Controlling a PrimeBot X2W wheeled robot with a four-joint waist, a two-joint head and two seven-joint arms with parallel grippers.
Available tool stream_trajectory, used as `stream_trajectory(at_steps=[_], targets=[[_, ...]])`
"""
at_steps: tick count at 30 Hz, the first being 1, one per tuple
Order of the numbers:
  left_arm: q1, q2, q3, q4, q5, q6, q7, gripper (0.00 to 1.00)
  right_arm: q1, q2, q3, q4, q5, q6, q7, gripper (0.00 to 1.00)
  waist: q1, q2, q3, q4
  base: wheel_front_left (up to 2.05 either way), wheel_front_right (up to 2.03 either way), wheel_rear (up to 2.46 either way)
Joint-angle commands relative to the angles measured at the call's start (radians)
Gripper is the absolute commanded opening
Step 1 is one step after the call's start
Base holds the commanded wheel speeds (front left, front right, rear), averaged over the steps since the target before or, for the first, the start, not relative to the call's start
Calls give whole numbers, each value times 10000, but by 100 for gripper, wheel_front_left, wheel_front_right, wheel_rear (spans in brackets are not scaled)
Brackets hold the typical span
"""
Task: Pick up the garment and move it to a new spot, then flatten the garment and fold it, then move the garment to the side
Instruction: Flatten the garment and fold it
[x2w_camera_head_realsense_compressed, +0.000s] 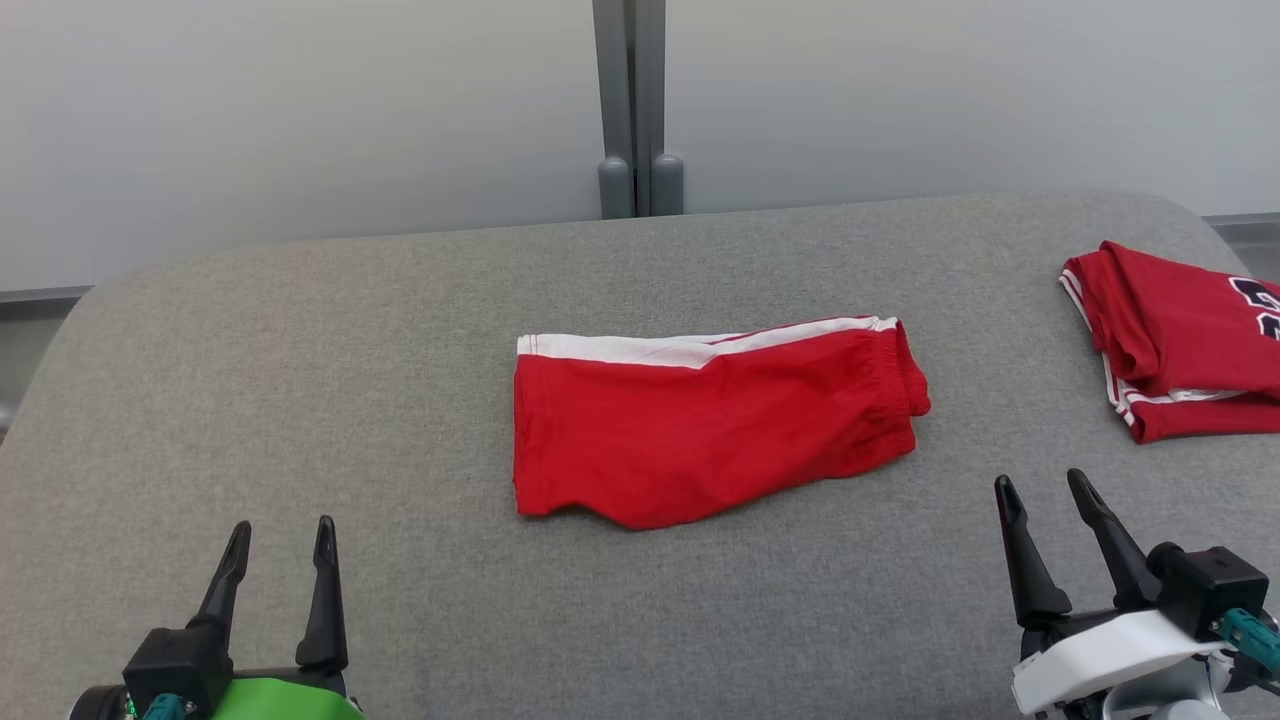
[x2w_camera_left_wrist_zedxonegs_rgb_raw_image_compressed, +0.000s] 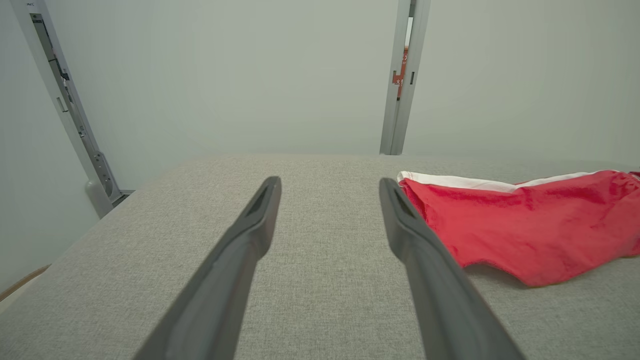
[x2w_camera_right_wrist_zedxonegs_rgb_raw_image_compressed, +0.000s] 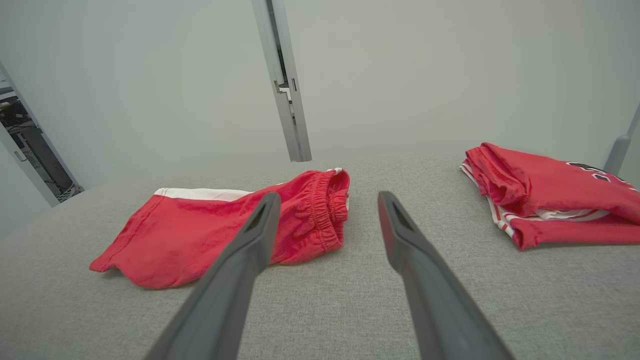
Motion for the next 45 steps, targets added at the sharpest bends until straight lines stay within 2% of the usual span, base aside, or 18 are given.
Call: stream_trajectory(at_steps=[1, 33, 39, 45], targets=[[-60, -31, 29, -10, 156, -49, -28, 100, 60, -42, 16, 26, -52, -15, 12, 100, 0, -1, 2, 2, 0, 0, 0], [127, -232, 160, -82, 587, -28, -28, 100, 86, -12, 27, -42, -246, -16, 63, 100, 0, -1, -4, -36, 0, 0, 0], [51, -276, 157, -102, 679, -12, -28, 100, -480, -209, 184, 120, -322, -16, 164, 100, 0, -1, 106, 6, 0, 0, 0], [-218, -346, 50, -114, 788, 1, -28, 100, -1789, -653, 529, 559, -429, -16, 385, 100, 0, -1, 379, 177, 0, 0, 0]])
